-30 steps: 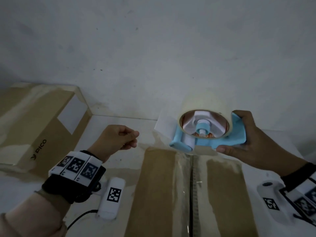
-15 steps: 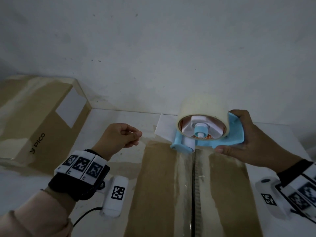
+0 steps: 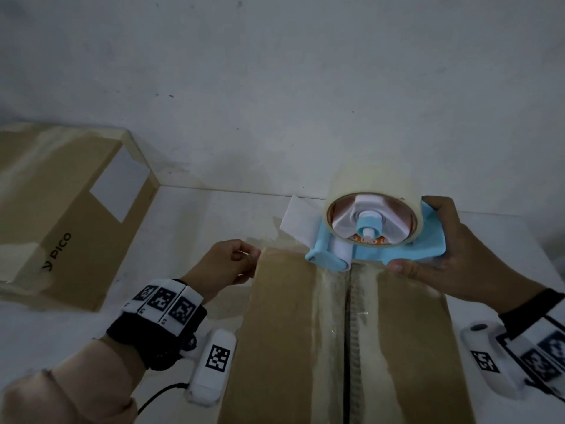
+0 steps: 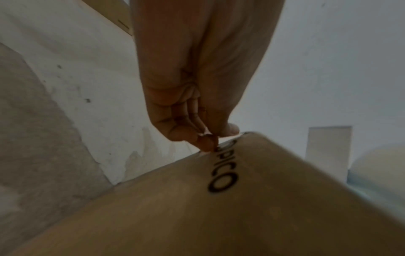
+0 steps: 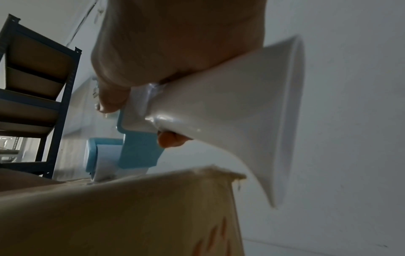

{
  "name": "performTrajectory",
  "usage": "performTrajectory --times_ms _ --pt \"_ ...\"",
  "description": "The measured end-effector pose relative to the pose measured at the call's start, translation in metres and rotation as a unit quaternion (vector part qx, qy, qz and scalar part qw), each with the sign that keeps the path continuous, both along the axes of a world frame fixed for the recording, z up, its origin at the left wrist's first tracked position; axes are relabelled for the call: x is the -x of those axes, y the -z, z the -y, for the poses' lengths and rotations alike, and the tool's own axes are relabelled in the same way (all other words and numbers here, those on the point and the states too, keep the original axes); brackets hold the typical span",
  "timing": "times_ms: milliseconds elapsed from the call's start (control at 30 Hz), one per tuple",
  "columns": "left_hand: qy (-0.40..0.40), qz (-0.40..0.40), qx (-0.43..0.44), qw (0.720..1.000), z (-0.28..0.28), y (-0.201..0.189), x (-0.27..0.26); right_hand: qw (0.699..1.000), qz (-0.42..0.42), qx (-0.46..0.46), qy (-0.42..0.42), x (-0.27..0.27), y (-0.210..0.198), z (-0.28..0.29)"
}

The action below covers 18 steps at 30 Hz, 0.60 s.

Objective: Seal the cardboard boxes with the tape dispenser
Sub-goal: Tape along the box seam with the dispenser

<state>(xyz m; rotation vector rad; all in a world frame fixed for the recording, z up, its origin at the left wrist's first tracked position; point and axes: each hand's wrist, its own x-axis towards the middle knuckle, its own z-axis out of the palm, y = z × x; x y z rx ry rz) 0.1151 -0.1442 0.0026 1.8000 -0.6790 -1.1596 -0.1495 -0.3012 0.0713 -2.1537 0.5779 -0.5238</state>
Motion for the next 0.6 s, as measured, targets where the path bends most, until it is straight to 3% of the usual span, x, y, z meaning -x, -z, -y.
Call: performTrajectory --times_ms 200,433,600 --pt "0.052 0.008 -0.028 0.998 0.005 -0.001 0.008 1.0 0.004 0.004 0.003 0.0 0.002 -0.001" --pt "0.063 -0.055 -0.176 0.981 0.004 0.018 0.017 1.0 0.011 0.0 0.016 0.004 0.005 -0.001" --pt "0.13 0.015 -0.253 0.959 0.0 0.007 0.011 1.0 0.015 0.003 0.017 0.007 0.009 0.0"
